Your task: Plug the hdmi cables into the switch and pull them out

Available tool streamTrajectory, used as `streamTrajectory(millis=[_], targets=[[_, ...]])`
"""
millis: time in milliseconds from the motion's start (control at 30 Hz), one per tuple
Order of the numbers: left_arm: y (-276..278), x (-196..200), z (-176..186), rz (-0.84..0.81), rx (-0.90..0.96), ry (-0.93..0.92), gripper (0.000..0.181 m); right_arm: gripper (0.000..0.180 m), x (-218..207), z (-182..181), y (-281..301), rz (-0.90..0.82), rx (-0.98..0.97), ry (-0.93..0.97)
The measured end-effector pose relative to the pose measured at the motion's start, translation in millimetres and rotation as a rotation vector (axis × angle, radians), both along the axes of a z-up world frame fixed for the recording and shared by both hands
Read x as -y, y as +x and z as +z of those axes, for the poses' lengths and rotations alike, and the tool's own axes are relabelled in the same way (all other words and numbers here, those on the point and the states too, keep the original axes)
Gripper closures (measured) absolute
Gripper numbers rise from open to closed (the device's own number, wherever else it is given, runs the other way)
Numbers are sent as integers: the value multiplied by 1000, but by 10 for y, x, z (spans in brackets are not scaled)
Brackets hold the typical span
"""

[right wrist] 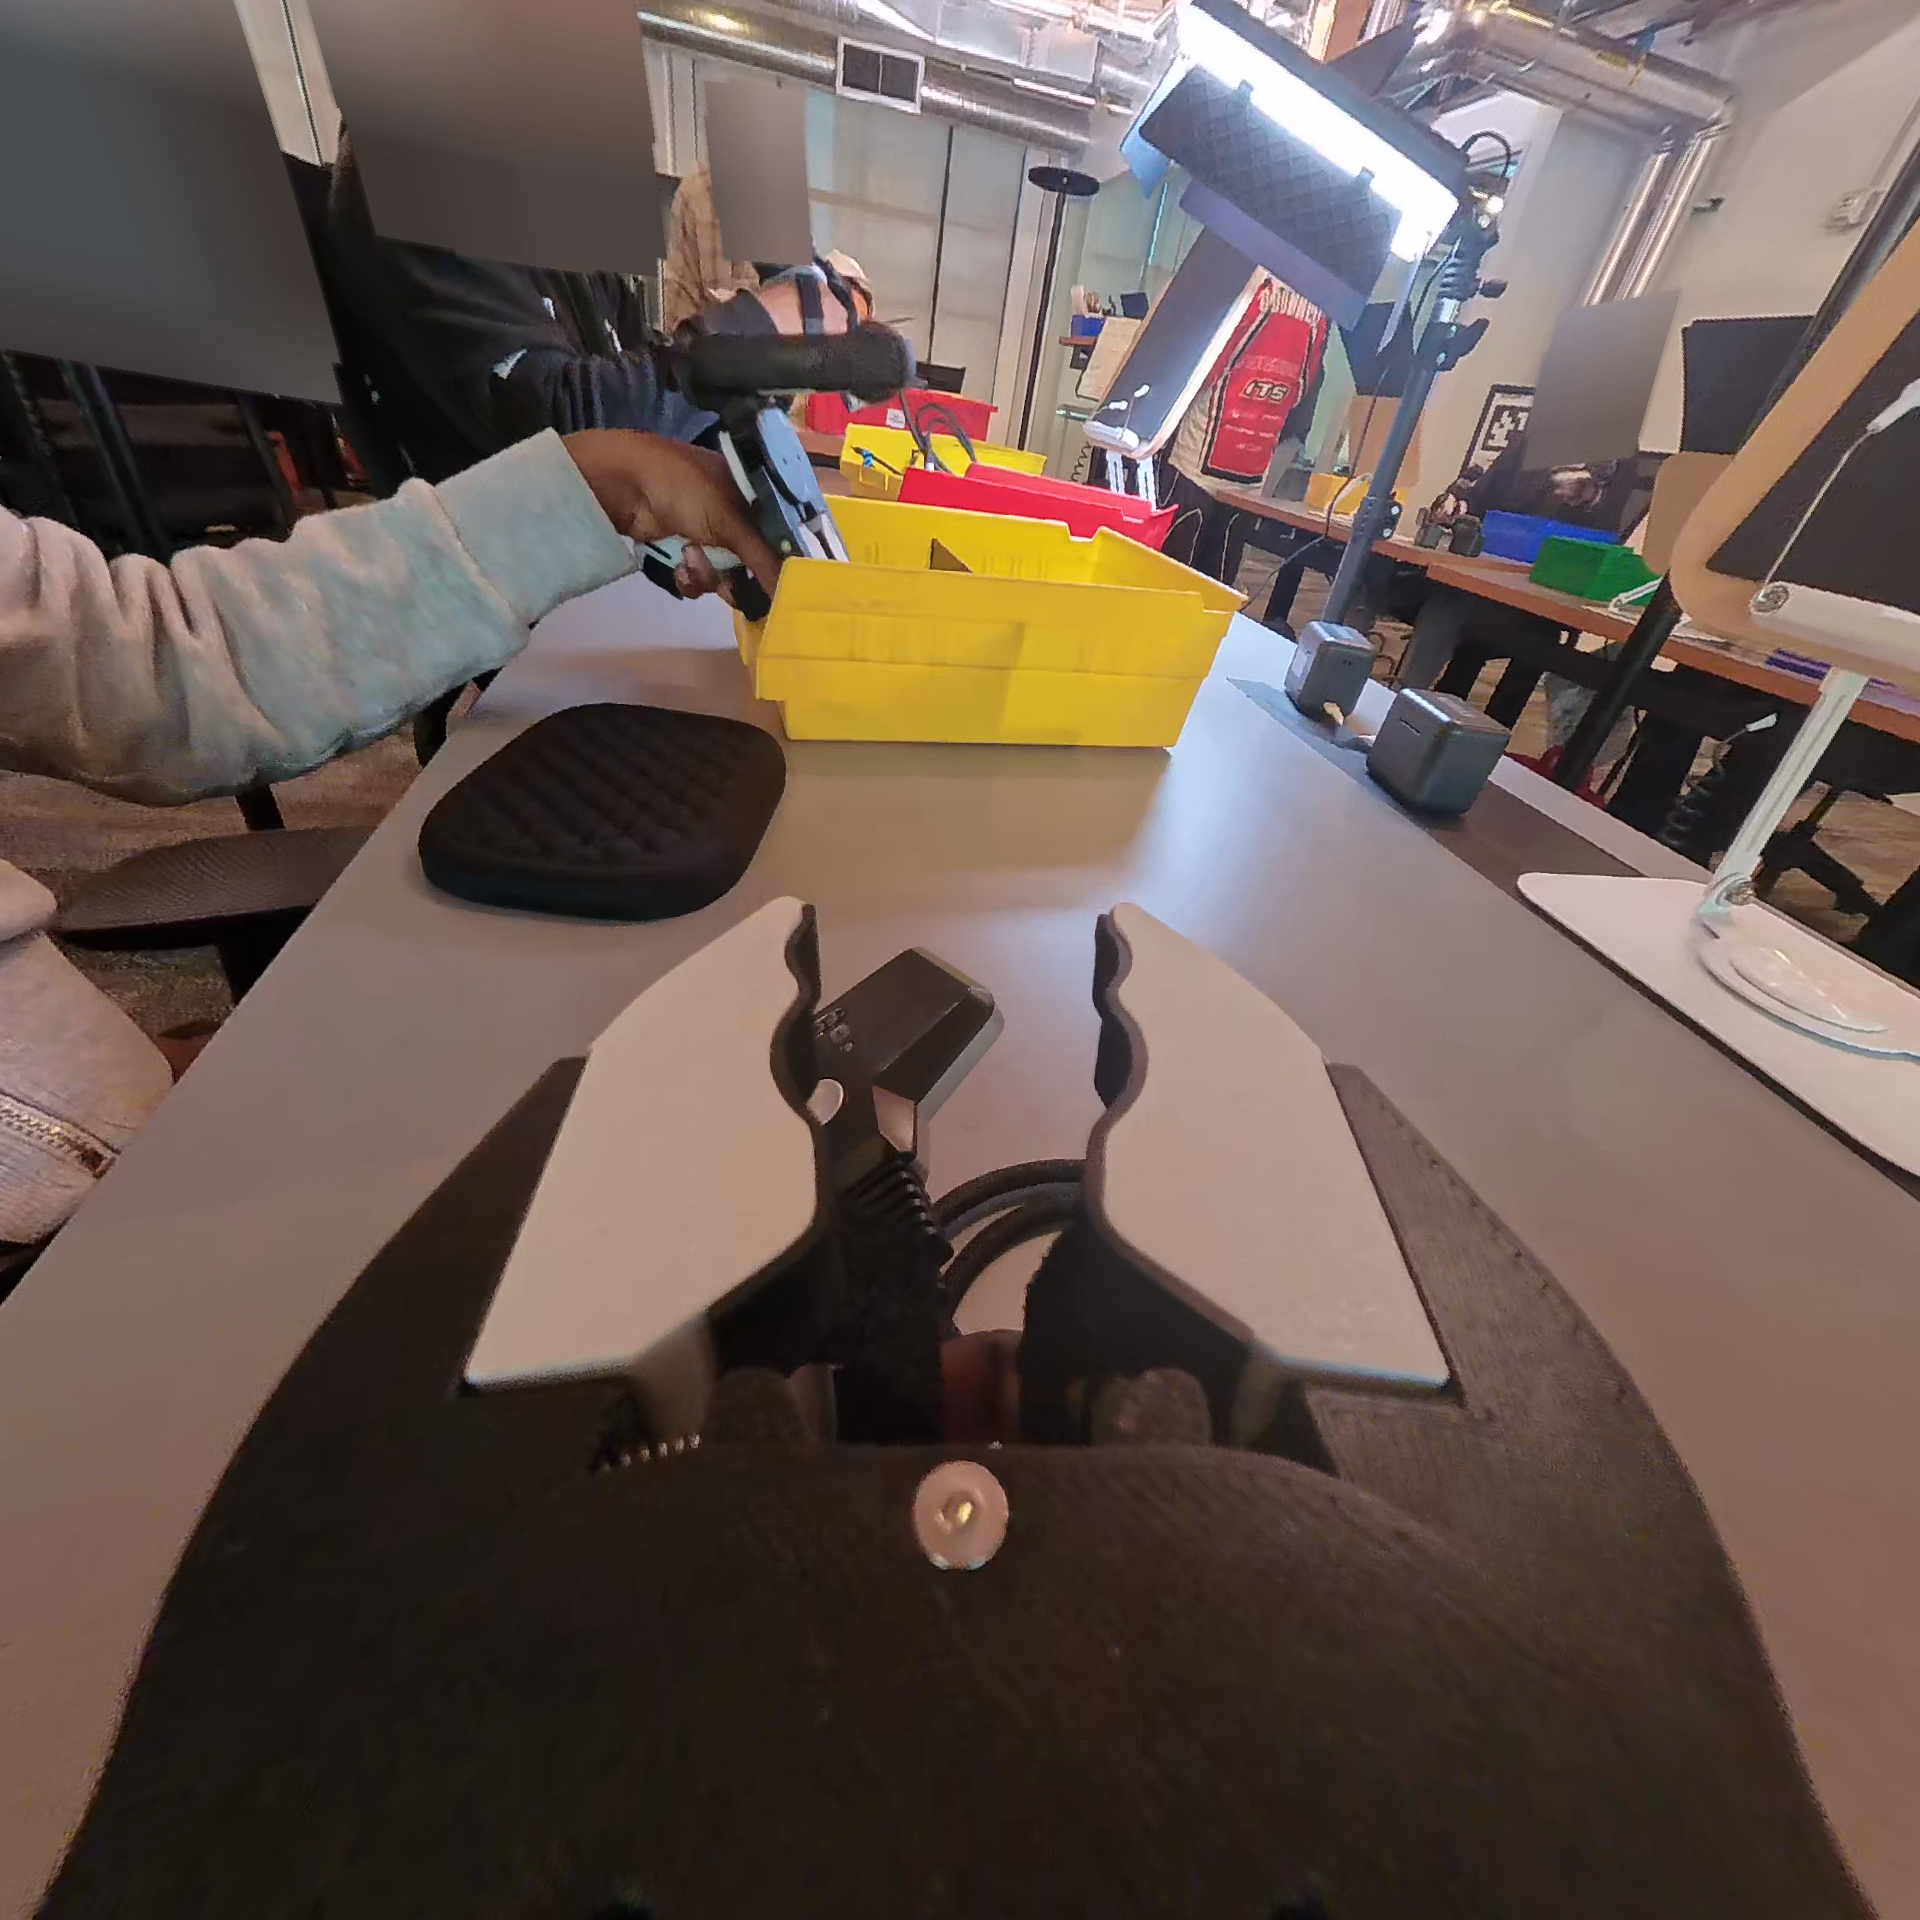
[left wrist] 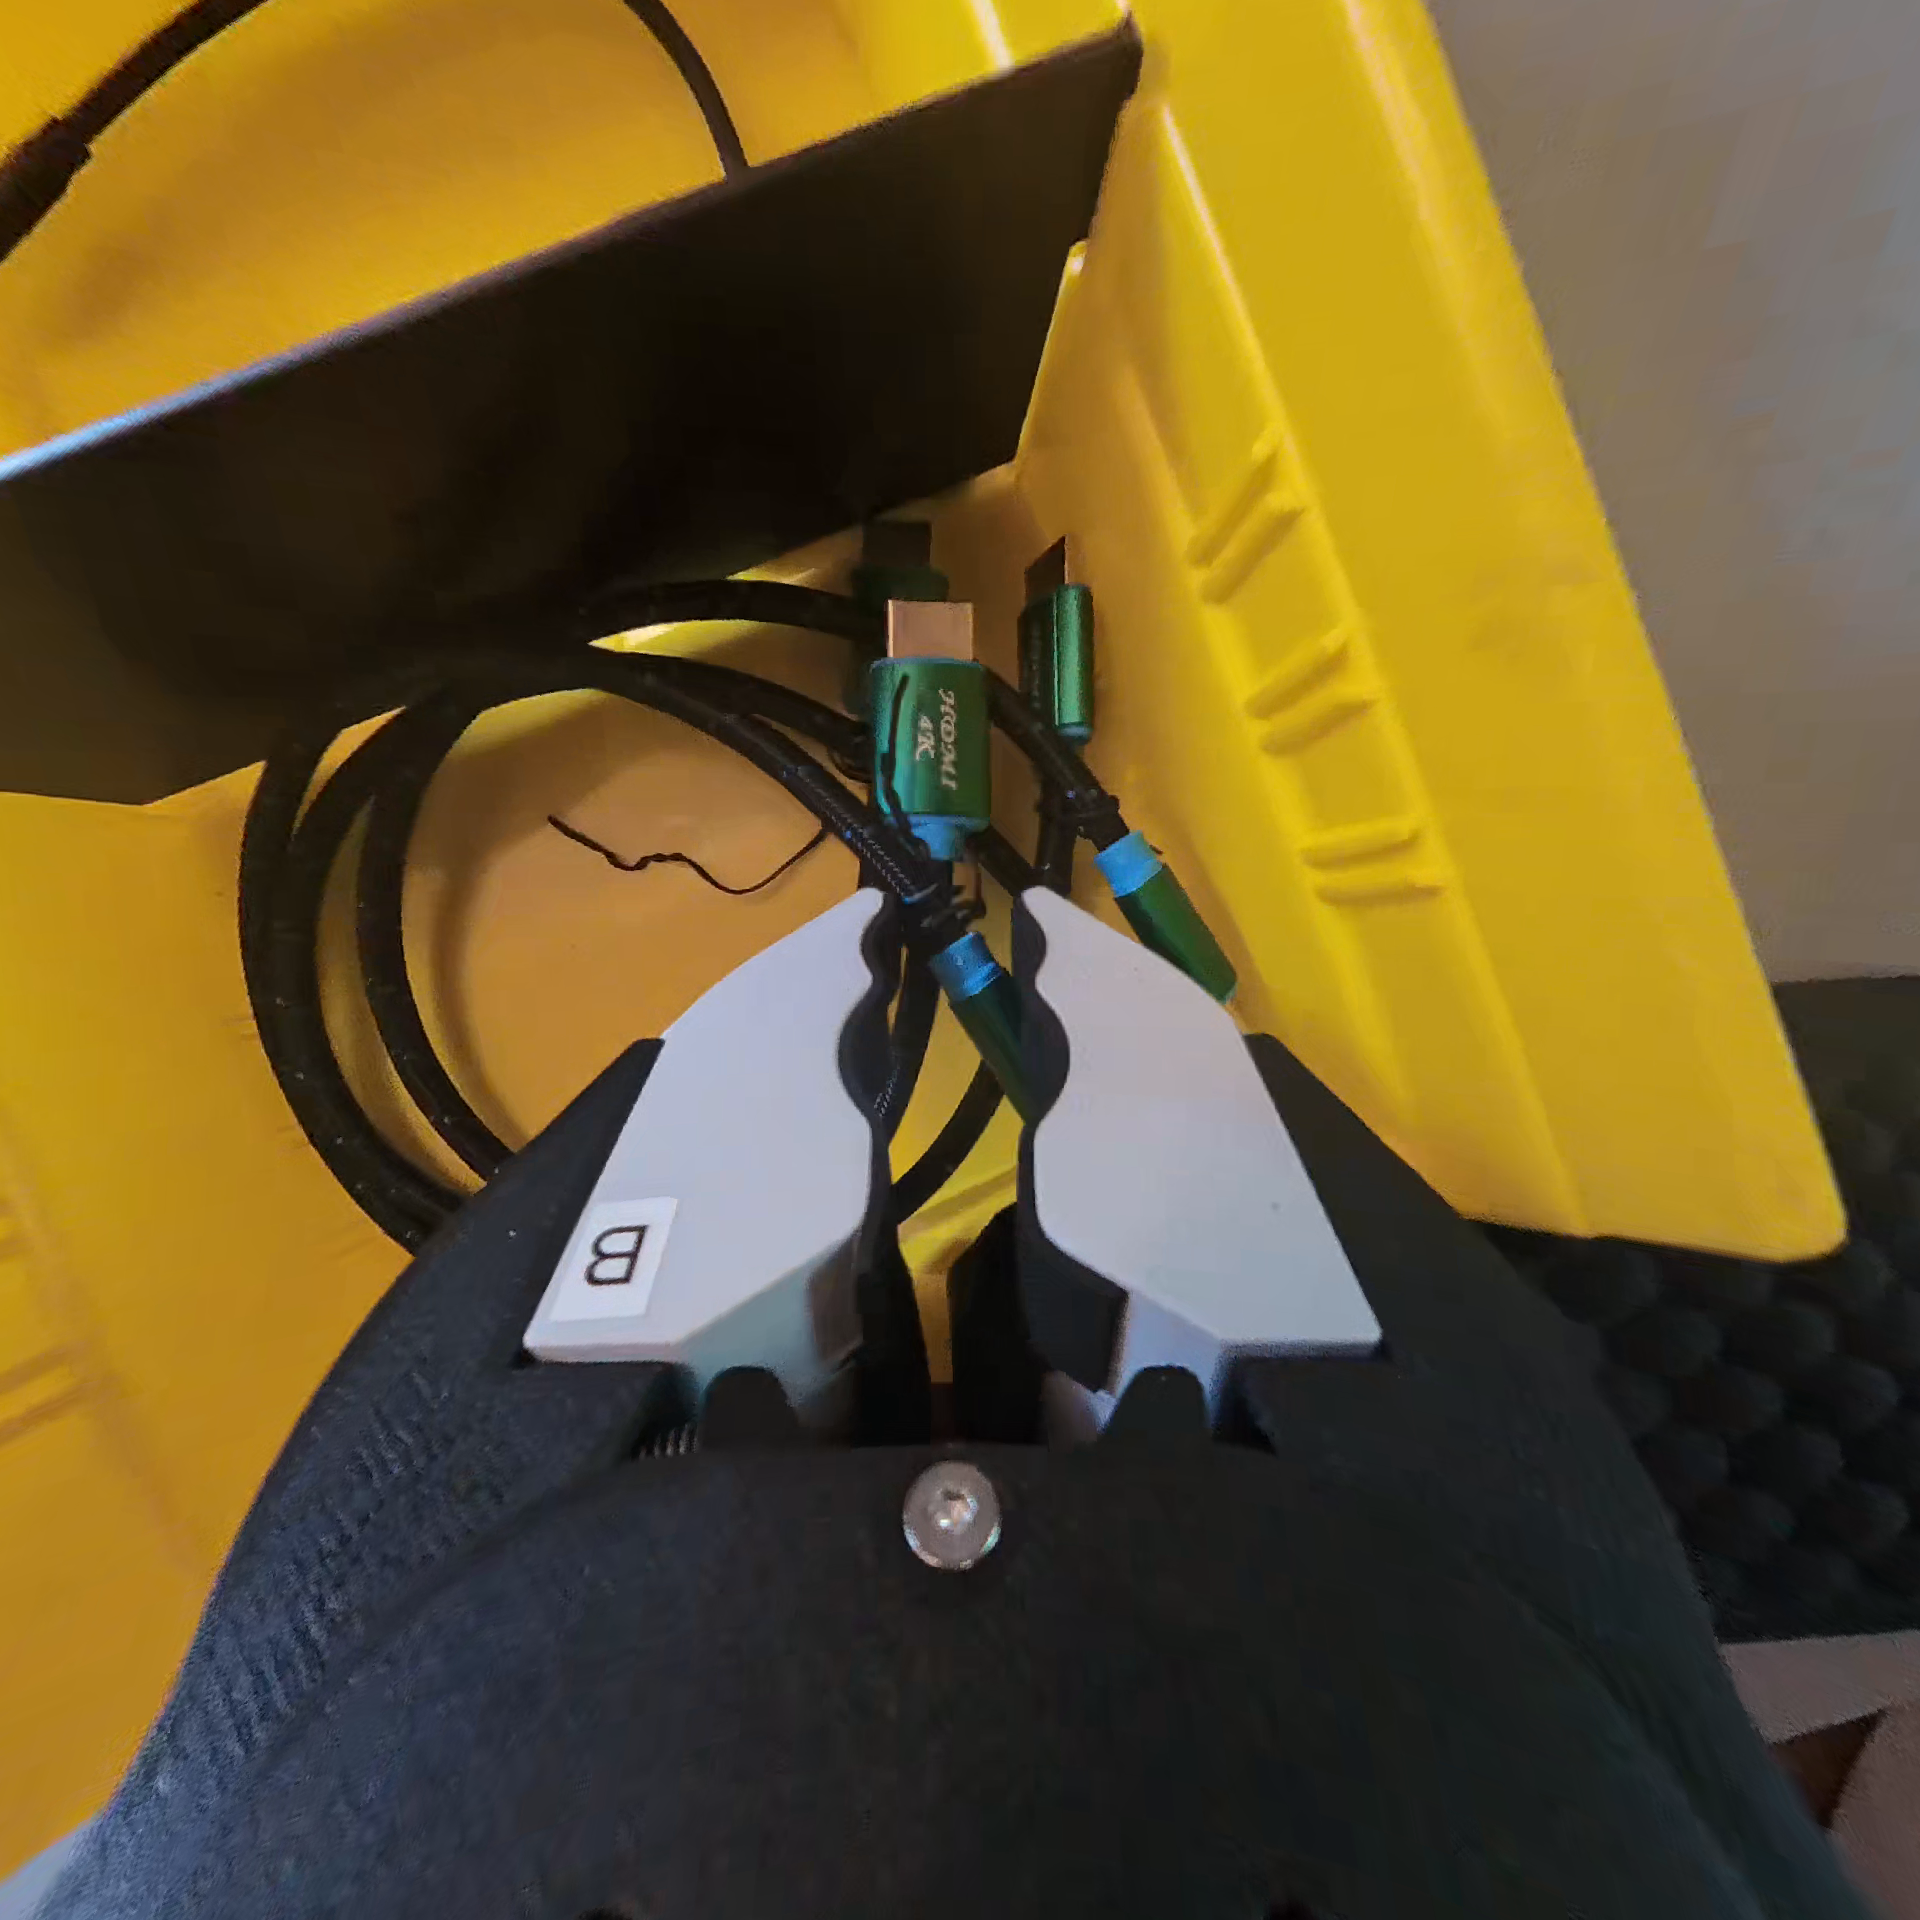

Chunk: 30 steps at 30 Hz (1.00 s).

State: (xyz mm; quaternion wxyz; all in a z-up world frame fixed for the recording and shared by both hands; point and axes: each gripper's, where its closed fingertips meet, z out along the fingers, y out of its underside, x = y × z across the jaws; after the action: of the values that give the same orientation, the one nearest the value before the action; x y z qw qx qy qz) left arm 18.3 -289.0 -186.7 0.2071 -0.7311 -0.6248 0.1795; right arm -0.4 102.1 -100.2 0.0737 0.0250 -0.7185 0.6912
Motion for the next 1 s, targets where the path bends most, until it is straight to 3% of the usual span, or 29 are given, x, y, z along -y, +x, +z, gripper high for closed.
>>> streamTrajectory(millis=[33, 167, 267, 367, 467, 600, 767, 900, 1000], targets=[[2, 11, 55, 14, -43, 12, 163, 129, 4, -9, 0, -2, -5, 6], [62, 135, 519, 69, -345, -22, 166, 129, 21, -50, -5, -11, -24, 32], [147, 123, 1110, 74, -720, -73, 169, 129, 32, -48, 6, -11, -33, 31], [313, -150, 1663, 37, -1079, -87, 169, 130, 40, 1, 6, -21, -42, 7], [390, -632, 1906, -62, -1293, -166, 169, 130, 55, 70, 18, -29, -39, -30], [290, -1511, 1765, -225, -1435, -364, 170, 131, 132, 213, 117, -26, -53, -99], [117, -2266, 1294, -429, -1338, -901, 169, 139, 354, 376, 341, 18, -12, -201], [147, -2536, 1169, -517, -1336, -934, 169, 147, 700, 310, 518, 88, 158, -262], [145, -2605, 1060, -582, -1303, -1016, 169, 144, 924, 139, 591, 144, 231, -207]])
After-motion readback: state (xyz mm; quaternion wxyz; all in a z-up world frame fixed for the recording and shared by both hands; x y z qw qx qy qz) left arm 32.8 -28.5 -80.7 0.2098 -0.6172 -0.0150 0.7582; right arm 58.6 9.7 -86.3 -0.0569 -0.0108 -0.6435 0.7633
